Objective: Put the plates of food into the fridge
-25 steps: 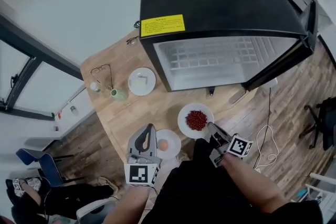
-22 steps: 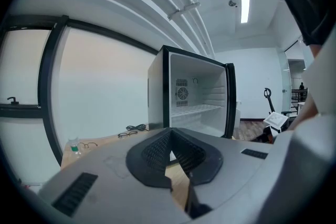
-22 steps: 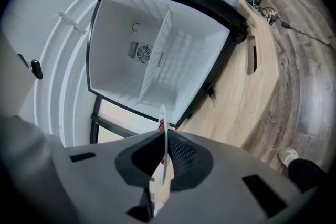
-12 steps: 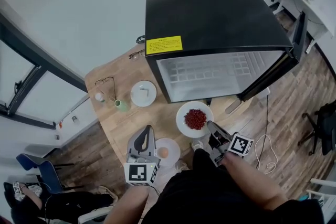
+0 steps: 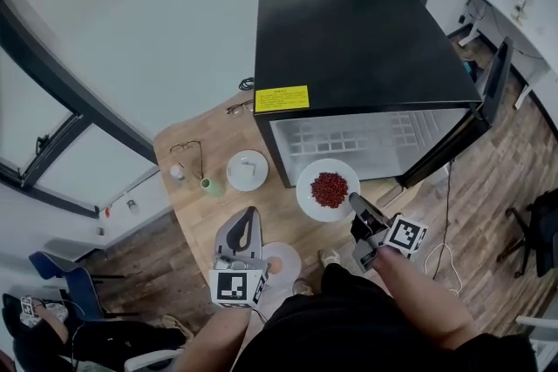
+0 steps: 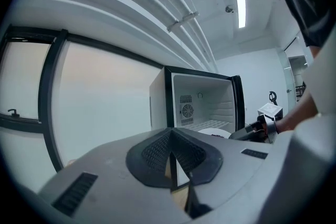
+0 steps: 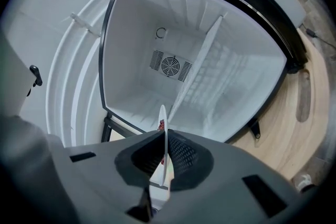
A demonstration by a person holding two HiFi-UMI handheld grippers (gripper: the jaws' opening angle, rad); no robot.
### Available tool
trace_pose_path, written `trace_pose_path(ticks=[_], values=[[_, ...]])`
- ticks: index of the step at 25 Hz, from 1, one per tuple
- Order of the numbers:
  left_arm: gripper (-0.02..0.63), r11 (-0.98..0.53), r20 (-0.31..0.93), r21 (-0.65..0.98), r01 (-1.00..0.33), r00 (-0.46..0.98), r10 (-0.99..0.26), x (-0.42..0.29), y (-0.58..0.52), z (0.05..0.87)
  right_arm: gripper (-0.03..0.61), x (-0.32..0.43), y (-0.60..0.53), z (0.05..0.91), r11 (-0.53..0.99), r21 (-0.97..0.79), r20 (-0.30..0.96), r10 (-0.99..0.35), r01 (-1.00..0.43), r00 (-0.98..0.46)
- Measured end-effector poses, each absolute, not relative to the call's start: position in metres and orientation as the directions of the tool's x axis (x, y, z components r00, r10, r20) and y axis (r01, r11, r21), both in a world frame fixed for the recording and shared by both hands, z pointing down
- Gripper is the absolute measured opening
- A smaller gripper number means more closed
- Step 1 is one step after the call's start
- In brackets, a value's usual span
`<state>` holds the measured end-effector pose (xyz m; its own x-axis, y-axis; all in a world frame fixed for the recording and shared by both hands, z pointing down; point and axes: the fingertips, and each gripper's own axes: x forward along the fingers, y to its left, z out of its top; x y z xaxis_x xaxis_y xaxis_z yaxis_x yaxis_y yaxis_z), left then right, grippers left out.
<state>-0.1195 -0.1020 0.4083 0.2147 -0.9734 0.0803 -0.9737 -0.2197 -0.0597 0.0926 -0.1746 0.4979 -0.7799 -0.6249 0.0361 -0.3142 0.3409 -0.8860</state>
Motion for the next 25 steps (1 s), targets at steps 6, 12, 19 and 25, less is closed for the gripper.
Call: trace_pose_path(ticks=[6,12,19,25], values=[[0.003,-0.192,0.074,-0.072,-0.979,0.186,-0.980,-0.122,-0.109,0.397,0.032,0.094,-0.202,0.481,0.348,-0.882,0.031,-0.630,-0.317,-0.776],[0.003,-0.138,0.035,-0.057,-0.989,0.136,-0.990,-0.132,-0.116,0.383,0.032,0.092,-0.230,0.482,0.290,-0.884,0.101,-0.648,-0.367,-0.755],[0.003,-0.082,0.034,-0.042,-0.996,0.081,-0.996,-0.149,-0.117,0.382,0.032,0.090,-0.260,0.489,0.187,-0.906,0.160,-0.679,-0.379,-0.717],[0.003,-0.028,0.034,-0.026,-0.999,0.027,-0.999,-0.170,-0.112,0.384,0.032,0.076,-0.276,0.486,0.182,-0.908,0.161,-0.679,-0.377,-0.716]])
